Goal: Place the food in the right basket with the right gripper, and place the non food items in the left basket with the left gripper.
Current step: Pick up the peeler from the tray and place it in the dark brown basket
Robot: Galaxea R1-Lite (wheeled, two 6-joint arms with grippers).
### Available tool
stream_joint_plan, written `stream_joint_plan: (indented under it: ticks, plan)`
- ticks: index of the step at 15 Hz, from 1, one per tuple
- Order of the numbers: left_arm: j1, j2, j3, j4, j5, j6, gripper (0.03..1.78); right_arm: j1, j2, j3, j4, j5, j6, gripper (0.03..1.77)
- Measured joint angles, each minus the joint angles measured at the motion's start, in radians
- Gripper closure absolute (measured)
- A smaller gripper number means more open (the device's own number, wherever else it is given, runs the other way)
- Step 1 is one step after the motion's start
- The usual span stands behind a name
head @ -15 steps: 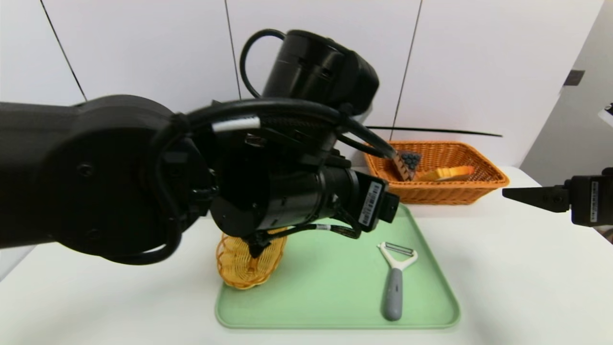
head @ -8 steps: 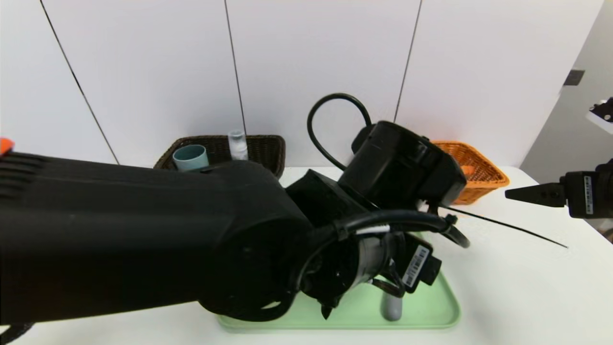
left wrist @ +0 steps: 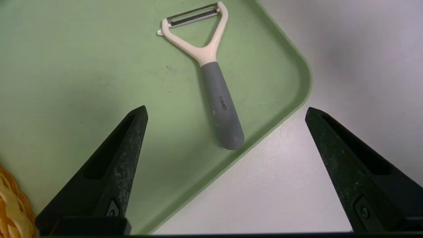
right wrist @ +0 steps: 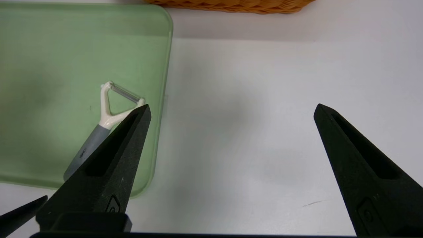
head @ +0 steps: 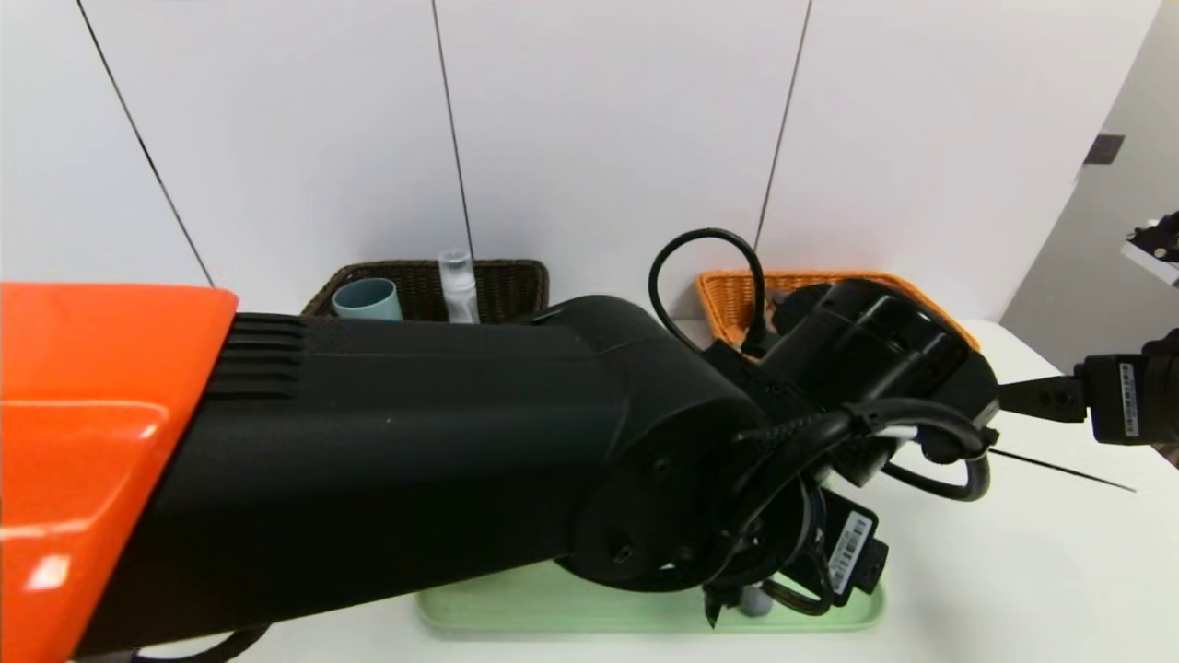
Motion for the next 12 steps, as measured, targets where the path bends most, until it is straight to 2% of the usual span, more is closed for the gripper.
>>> stream_joint_plan:
  ticks: [3,6,8,12]
  plan:
    - [-0.008,0.077,-0.114,0.143,0.002,-0.105,0.12,-0.001,-0.014,0.022,-0.001,-0.002,0.0,0.1]
    - [-0.011,0.129,-0.13,0.15,0.016,-0.214,0.12,-0.003,-0.026,0.045,-0.008,-0.003,0.0,0.1]
    - [-0.01,0.147,-0.132,0.15,0.056,-0.273,0.12,-0.004,-0.03,0.058,-0.009,-0.002,0.0,0.1]
    - [-0.01,0.164,-0.133,0.144,0.111,-0.287,0.12,-0.003,-0.034,0.068,-0.01,-0.002,-0.001,0.1]
